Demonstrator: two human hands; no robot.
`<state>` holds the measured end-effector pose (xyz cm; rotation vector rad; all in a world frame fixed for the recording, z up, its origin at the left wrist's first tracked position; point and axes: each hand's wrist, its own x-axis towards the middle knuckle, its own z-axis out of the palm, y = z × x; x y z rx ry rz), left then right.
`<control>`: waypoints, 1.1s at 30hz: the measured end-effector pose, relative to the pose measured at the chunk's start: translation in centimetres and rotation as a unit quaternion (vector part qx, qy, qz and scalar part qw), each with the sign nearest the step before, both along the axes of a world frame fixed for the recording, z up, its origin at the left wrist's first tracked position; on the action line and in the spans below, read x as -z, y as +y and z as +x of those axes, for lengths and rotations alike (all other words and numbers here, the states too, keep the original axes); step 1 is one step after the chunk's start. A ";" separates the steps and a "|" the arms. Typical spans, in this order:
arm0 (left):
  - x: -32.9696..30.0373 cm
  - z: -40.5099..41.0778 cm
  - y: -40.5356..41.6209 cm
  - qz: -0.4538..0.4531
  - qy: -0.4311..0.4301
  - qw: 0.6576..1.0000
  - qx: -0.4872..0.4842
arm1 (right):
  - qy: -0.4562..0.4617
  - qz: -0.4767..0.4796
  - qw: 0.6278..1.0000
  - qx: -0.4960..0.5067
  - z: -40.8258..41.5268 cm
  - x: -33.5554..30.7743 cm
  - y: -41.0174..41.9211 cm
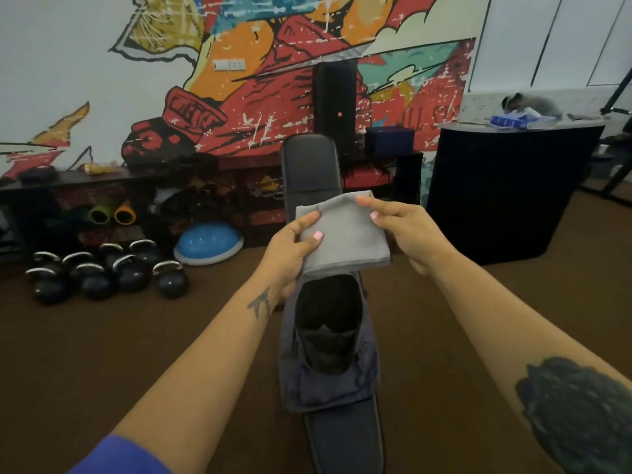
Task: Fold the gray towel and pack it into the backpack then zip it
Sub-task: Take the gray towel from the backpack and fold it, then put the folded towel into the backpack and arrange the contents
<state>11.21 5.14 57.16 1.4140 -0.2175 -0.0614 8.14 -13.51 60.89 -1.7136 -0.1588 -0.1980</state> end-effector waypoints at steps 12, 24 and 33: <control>3.6 1.2 2.1 0.064 -0.053 0.997 0.006 | 0.170 0.073 0.976 -0.114 0.7 4.1 1.9; 6.3 9.0 0.8 0.105 0.016 0.994 0.024 | 0.134 -0.047 0.984 -0.105 9.4 6.8 -0.5; 12.1 15.3 -2.9 0.071 0.098 0.993 0.014 | 0.152 -0.040 0.983 -0.099 18.5 11.3 -4.5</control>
